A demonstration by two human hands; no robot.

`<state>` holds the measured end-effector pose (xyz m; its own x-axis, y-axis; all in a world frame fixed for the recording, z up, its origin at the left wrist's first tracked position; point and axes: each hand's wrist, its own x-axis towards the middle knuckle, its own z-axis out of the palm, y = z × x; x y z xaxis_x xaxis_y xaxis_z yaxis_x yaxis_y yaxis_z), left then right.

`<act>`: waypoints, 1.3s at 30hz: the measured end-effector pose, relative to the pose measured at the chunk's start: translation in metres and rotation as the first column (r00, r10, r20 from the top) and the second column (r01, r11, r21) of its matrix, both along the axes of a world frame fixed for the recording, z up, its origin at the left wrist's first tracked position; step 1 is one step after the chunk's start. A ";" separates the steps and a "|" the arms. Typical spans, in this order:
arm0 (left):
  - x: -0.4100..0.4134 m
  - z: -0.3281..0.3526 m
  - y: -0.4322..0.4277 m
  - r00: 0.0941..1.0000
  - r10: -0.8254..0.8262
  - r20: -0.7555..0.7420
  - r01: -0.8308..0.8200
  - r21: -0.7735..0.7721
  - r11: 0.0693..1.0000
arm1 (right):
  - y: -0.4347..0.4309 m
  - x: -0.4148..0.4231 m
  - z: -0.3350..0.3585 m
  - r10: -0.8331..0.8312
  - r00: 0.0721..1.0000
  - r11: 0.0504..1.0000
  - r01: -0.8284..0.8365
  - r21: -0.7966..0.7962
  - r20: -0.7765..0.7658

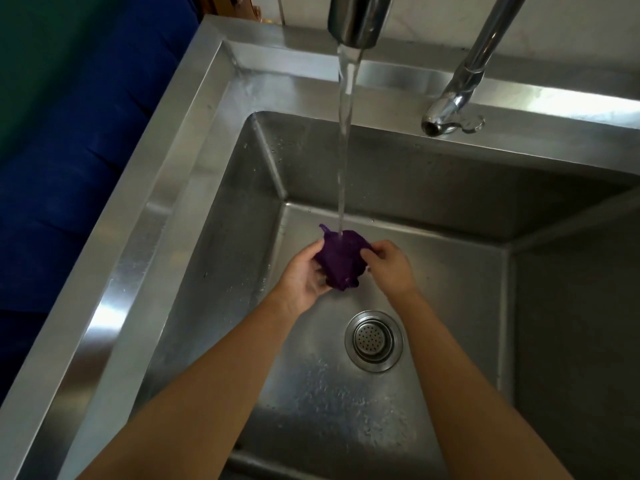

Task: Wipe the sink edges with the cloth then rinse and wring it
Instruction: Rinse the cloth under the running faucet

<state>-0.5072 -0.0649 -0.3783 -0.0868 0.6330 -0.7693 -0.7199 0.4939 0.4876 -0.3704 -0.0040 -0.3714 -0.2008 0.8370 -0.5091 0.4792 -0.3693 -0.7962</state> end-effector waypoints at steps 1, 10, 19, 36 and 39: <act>-0.002 -0.003 -0.003 1.000 -0.017 -0.020 0.017 0.005 1.000 | 0.001 -0.002 -0.003 -0.052 0.998 0.997 0.050 -0.053 -0.041; -0.005 0.002 -0.002 0.997 -0.030 -0.065 0.037 0.104 0.994 | -0.002 -0.007 -0.015 -0.042 0.964 0.893 -0.082 -0.443 -0.262; -0.019 -0.005 -0.002 0.934 -0.153 -0.322 0.115 -0.135 0.984 | 0.018 0.000 -0.020 -0.286 0.903 0.926 0.174 -0.336 -0.320; 0.003 -0.049 0.031 0.971 0.039 -0.236 -0.060 -0.083 0.995 | 0.006 -0.017 -0.031 0.193 0.981 0.960 -0.183 0.212 -0.025; 0.007 -0.048 0.040 0.972 -0.006 -0.234 -0.025 -0.128 0.991 | -0.008 -0.037 -0.023 0.215 0.968 0.903 -0.247 0.353 0.129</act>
<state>-0.4999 -0.0251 -0.4258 -0.2787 0.5276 -0.8025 -0.5989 0.5578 0.5747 -0.4074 -0.0117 -0.3946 -0.3806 0.9023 -0.2025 0.5873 0.0667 -0.8067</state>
